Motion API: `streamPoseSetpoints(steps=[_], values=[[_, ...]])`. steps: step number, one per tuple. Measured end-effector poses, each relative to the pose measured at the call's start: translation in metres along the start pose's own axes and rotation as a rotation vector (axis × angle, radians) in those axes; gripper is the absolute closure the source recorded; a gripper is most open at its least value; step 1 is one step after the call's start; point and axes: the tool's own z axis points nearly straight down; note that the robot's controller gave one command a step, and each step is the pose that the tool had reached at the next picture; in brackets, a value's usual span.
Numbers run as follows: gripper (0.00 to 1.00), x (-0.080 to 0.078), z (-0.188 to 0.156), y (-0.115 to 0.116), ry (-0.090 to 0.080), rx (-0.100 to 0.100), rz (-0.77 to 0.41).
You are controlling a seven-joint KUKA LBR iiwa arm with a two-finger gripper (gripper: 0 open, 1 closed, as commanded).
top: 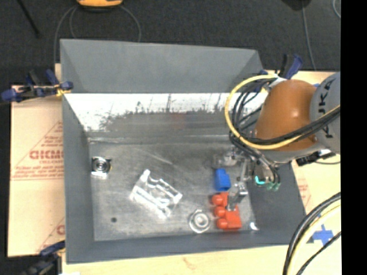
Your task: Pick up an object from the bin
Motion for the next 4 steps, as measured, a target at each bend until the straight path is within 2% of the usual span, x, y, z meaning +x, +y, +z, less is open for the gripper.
streamPoseSetpoints(steps=[1, 2, 3, 4], values=[[0.0, 0.016, 0.063, -0.019, -0.013, -0.002, -0.396], [0.0, -0.017, 0.078, 0.001, -0.011, 0.009, -1.244], [1.0, -0.019, 0.076, 0.005, -0.021, 0.005, -1.24], [1.0, -0.025, -0.066, -0.01, -0.013, 0.01, -1.305]])
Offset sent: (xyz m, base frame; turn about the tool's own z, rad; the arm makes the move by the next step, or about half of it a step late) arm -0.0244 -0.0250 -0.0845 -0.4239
